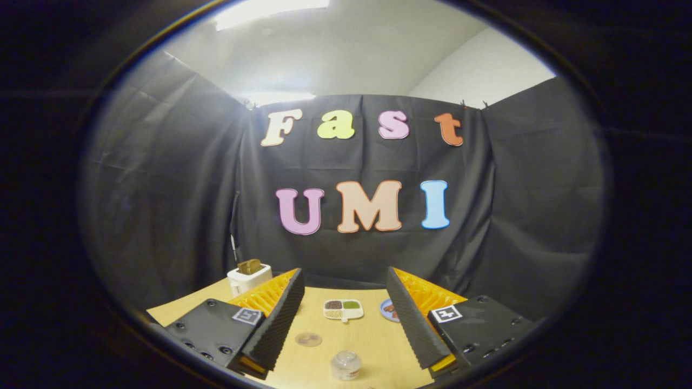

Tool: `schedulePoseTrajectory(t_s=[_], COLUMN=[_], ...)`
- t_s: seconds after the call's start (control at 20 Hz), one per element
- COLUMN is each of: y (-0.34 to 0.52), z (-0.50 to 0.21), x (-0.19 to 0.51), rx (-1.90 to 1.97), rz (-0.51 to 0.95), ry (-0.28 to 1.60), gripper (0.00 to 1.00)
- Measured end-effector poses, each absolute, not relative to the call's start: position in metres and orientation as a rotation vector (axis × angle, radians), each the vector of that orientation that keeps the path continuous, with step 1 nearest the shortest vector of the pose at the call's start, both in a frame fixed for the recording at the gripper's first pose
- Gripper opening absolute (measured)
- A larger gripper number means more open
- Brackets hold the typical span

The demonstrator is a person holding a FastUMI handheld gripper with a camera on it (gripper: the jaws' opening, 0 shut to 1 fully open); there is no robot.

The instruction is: Take the bottle from table, then pour the juice into the cup, finally place the bottle on the coaster

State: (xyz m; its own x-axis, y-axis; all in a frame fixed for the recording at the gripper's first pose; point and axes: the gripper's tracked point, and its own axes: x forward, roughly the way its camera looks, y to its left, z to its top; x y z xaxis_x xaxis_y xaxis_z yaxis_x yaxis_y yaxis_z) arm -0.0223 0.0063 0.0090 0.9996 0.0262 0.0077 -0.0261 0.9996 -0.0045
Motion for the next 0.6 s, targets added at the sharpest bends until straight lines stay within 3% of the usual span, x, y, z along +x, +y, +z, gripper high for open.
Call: schedulePoseTrajectory(t_s=[0.6], y=[0.013], z=[-0.01], x=[-0.055], rx=[-0.061], rz=[0.058], ry=[0.05], gripper=[0.98])
